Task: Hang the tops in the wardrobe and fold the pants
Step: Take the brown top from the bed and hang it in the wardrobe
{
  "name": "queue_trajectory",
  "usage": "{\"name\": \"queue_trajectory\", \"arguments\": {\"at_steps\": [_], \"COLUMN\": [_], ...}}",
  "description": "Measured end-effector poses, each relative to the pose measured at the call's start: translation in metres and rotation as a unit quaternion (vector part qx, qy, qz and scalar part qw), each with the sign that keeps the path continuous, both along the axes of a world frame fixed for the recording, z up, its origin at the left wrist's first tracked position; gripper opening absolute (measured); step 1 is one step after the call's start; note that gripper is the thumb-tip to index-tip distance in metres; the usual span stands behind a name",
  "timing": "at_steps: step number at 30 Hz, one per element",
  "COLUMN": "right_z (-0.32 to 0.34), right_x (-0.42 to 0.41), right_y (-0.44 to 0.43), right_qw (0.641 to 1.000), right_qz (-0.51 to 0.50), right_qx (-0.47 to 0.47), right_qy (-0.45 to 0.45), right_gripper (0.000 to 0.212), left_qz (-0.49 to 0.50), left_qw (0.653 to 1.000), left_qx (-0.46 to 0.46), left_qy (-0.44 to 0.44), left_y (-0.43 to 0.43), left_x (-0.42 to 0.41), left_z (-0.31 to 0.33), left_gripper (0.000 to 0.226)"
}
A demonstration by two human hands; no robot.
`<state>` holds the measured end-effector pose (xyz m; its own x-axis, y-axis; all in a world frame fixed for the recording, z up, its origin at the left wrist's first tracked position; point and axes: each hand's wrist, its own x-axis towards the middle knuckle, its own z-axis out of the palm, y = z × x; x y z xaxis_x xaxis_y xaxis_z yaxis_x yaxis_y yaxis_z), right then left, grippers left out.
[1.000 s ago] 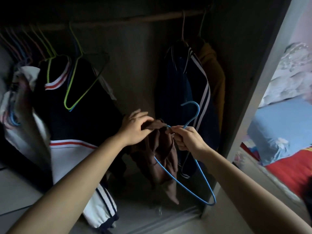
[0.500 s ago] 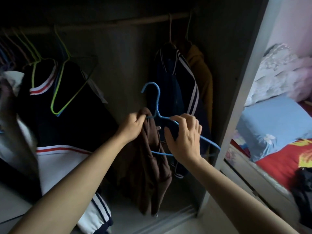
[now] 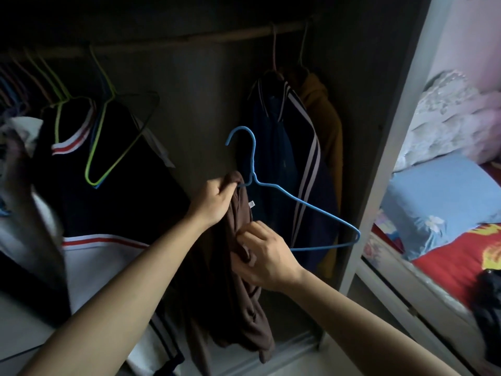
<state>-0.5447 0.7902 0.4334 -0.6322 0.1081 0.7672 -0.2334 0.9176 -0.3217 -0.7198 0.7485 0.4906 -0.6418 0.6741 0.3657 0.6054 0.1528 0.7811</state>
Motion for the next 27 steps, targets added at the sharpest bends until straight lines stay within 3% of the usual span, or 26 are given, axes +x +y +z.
{"name": "queue_trajectory", "arguments": {"at_steps": [2,4,5,7,9,13,18,21,27], "right_z": [0.002,0.001,-0.004,-0.018,-0.03,-0.042,-0.041,-0.039,-0.03], "right_x": [0.0,0.0,-0.001,0.002,0.009,0.024,0.033,0.038,0.044], "right_y": [-0.002,0.002,0.006,0.019,0.032,0.058,0.08,0.093,0.107], "right_qw": [0.984,0.927,0.909,0.895,0.878,0.873,0.89,0.894,0.927], "right_qz": [0.07,0.116,0.107,0.024,-0.093,-0.148,-0.147,-0.171,-0.206], "right_qx": [-0.147,-0.273,-0.263,-0.132,0.004,-0.014,-0.051,-0.052,0.005], "right_qy": [-0.072,-0.228,-0.305,-0.425,-0.469,-0.465,-0.428,-0.412,-0.314], "right_gripper": [0.018,0.015,0.015,0.027,0.042,0.061,0.032,0.026,0.028], "left_qz": [0.015,0.025,0.033,0.071,0.139,0.218,0.275,0.276,0.313], "left_qw": [1.0,1.0,0.999,0.997,0.982,0.944,0.926,0.919,0.94], "left_qx": [-0.002,-0.001,-0.004,-0.021,-0.071,-0.11,-0.086,-0.081,-0.049], "left_qy": [0.012,0.003,0.0,0.025,0.107,0.223,0.246,0.27,0.123], "left_y": [-0.002,-0.003,-0.004,-0.008,-0.017,-0.031,-0.038,-0.04,-0.037], "left_x": [0.0,0.0,0.0,-0.005,-0.01,-0.024,-0.04,-0.041,-0.046], "left_z": [0.0,0.002,0.003,0.005,0.006,0.001,0.006,0.006,0.004], "left_gripper": [0.043,0.044,0.045,0.046,0.048,0.059,0.06,0.061,0.066]}}
